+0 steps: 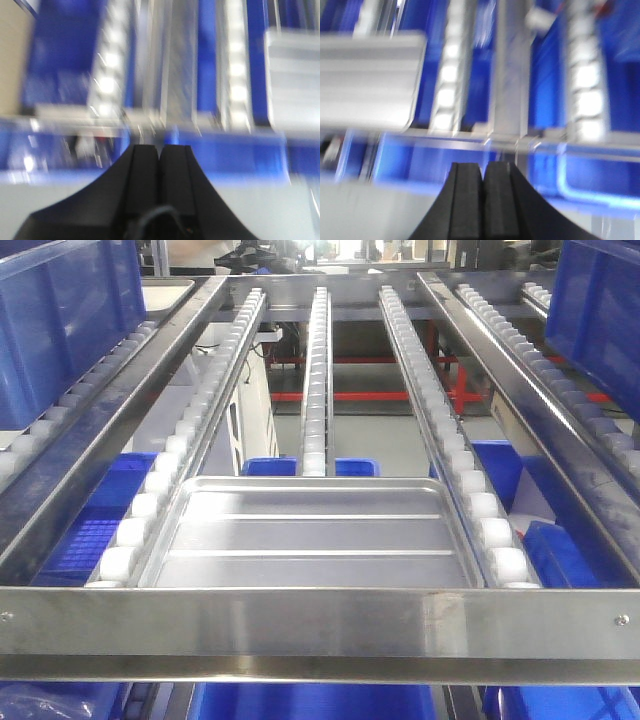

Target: Grab silver tray and stack on right shelf

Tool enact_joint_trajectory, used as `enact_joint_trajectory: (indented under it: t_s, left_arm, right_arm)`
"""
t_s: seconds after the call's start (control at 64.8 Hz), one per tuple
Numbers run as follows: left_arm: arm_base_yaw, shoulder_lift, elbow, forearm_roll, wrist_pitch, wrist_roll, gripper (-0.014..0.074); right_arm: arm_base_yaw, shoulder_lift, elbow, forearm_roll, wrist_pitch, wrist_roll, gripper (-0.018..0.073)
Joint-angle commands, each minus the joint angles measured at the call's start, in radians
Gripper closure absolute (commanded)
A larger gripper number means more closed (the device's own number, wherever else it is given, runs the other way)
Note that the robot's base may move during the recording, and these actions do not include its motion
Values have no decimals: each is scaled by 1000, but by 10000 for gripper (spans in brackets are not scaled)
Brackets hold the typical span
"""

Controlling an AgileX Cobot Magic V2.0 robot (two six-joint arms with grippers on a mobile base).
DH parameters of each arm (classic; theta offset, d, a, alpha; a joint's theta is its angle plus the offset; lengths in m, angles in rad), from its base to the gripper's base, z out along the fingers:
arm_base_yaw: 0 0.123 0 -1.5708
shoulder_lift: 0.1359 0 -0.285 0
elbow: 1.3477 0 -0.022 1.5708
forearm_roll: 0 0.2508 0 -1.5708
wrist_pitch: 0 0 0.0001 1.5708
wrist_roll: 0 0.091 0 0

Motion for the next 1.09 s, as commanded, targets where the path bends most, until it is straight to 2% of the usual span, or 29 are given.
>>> enact_joint_trajectory:
  t_s: [0.0,0.093,0.262,0.37,0.401,0.54,0.571,0.601,0.632,0.725,0.756,0.787,0.817,0.894,1.002,1.08]
  left_arm:
    - [-53,119,-89,-30,34,3,697]
    - [-91,237,-101,-53,29,3,697]
    - [-95,438,-104,-148,-26,3,697]
    - [-105,552,-145,-246,-20,7,697]
    - [-120,572,-161,-265,-23,7,697]
    - [-222,643,-213,-253,-131,-19,692]
    - [-251,659,-231,-233,-142,-64,688]
    - [-282,676,-249,-181,-152,-138,689]
    - [-314,689,-267,-94,-157,-218,689]
    - [-398,740,-317,220,-131,-558,689]
    - [-429,756,-340,319,-110,-627,689]
    - [-450,771,-360,368,-91,-672,689]
    - [-471,790,-387,389,-76,-693,689]
    - [-498,834,-442,384,-71,-695,689]
    - [-499,898,-511,325,-63,-693,689]
    - [-499,935,-548,317,-50,-691,688]
  right_arm:
    - [55,117,-68,14,-62,-9,502]
    - [86,228,-74,14,-74,-9,502]
    - [88,372,-76,21,-112,-9,502]
    - [88,459,-114,23,-144,-9,502]
    - [88,488,-129,31,-146,-8,502]
    - [96,606,-237,60,-150,23,502]
    - [101,635,-264,60,-156,49,502]
    - [108,663,-288,60,-165,78,499]
    - [116,688,-306,57,-176,100,498]
    - [145,747,-359,41,-214,180,497]
    - [154,764,-372,30,-220,205,492]
    - [163,784,-384,19,-225,228,485]
    - [173,805,-399,-5,-228,258,484]
    - [198,847,-436,-67,-220,328,484]
    - [233,901,-504,-161,-178,427,484]
    - [254,935,-558,-244,-129,508,484]
